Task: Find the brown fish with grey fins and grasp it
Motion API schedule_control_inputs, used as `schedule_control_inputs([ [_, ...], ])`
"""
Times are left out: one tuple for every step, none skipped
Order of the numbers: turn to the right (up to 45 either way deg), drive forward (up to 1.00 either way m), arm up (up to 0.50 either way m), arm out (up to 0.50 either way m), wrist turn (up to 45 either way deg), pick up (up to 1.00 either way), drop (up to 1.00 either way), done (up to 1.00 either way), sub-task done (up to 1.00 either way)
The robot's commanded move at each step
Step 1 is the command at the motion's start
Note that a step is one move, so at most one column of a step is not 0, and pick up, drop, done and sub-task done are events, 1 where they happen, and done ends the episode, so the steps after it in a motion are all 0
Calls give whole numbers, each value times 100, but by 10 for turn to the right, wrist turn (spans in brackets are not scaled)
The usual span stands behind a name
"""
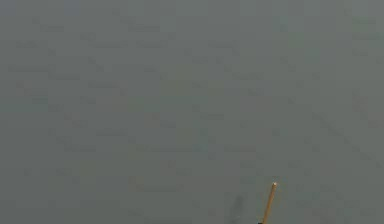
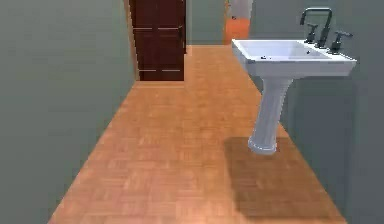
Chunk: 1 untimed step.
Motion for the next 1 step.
schedule_control_inputs([
  [450, 0, 0, 0, 0, 0, 0, 0, 0],
])
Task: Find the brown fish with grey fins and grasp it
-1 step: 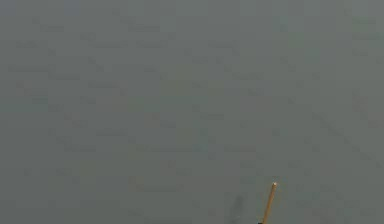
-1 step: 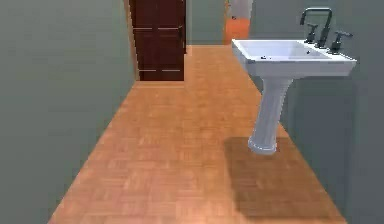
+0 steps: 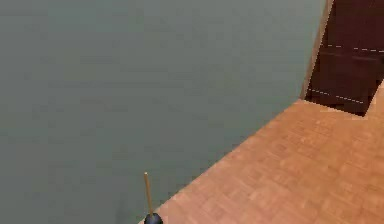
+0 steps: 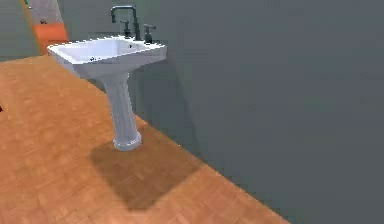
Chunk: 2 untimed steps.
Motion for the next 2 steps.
schedule_control_inputs([
  [360, 0, 0, 0, 0, 0, 0, 0, 0],
  [0, 100, 0, 0, 0, 0, 0, 0, 0],
])
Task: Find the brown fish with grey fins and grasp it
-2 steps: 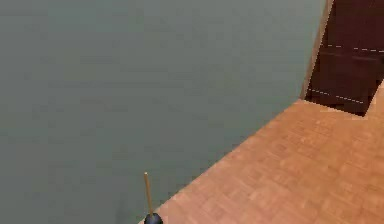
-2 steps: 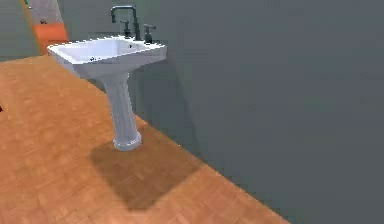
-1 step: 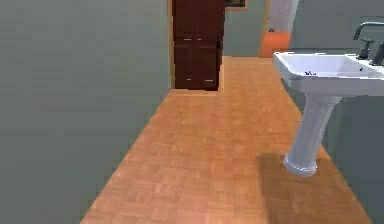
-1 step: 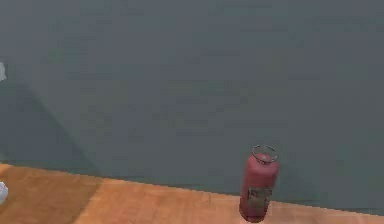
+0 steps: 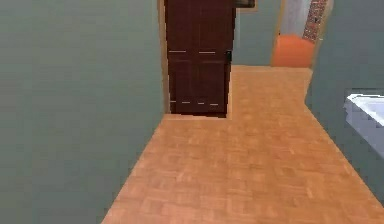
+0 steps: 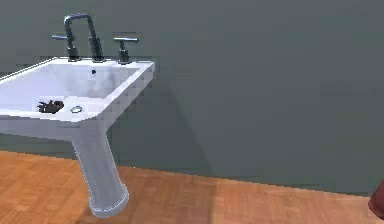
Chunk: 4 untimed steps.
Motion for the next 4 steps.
schedule_control_inputs([
  [60, 0, 0, 0, 0, 0, 0, 0, 0],
  [0, 15, 0, 0, 0, 0, 0, 0, 0],
  [30, 0, 0, 0, 0, 0, 0, 0, 0],
  [0, 100, 0, 0, 0, 0, 0, 0, 0],
])
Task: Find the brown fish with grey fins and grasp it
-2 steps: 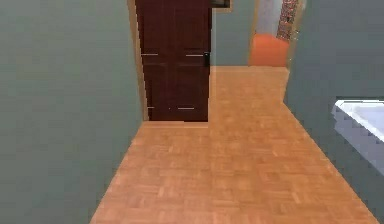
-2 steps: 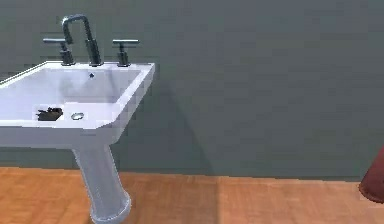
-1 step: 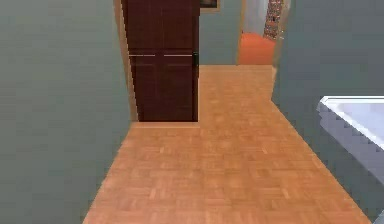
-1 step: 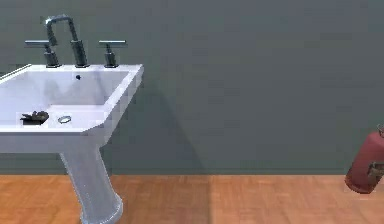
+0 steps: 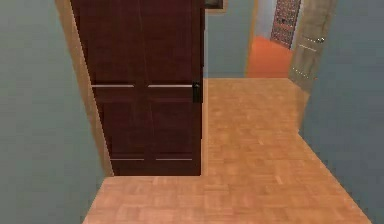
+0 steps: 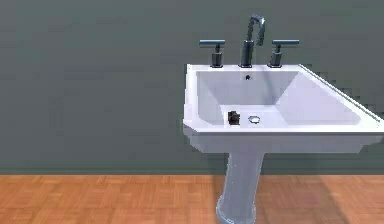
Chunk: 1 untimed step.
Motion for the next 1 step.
schedule_control_inputs([
  [0, 15, 0, 0, 0, 0, 0, 0, 0],
])
